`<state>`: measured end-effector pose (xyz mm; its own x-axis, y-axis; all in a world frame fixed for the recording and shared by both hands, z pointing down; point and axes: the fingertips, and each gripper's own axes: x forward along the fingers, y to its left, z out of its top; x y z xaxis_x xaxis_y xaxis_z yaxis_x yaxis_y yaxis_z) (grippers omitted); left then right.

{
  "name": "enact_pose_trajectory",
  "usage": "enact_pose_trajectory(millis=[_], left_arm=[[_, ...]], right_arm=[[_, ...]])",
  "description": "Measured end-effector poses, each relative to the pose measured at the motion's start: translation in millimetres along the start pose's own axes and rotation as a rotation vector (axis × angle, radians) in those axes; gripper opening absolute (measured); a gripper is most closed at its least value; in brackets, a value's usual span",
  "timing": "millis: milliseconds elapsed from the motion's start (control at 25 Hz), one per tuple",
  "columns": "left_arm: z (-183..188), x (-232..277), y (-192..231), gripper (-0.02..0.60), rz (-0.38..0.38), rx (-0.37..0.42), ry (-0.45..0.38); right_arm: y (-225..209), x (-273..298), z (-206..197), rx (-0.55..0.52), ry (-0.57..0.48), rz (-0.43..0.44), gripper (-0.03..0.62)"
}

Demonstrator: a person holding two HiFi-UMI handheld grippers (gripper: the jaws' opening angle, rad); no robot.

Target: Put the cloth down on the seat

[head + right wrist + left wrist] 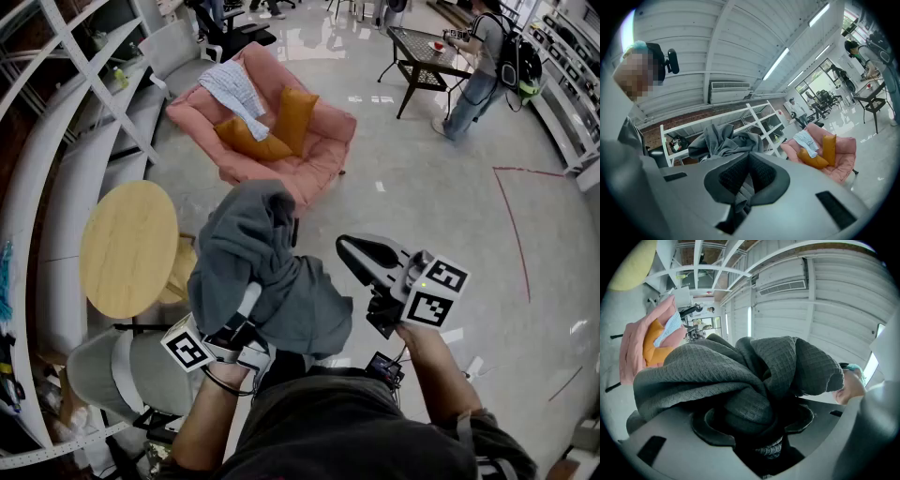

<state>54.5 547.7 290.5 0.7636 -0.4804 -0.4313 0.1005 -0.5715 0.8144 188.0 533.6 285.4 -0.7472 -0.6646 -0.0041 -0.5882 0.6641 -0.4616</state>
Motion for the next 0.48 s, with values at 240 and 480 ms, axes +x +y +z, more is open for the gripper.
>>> enact_pose_trajectory(millis=[240,480], left_arm=[[0.1,-1.8,2.1,0.268,0.011,-0.009,-0.004],[3.7,-2.8,5.5,0.268,0.009,-0.012,-0.006]], right_arm=[[0.7,0.0,1.2,-0.003,-0.001,-0.002,0.015],[-4.2,5.9,0.6,0.0,0.011,-0.021,0.015]])
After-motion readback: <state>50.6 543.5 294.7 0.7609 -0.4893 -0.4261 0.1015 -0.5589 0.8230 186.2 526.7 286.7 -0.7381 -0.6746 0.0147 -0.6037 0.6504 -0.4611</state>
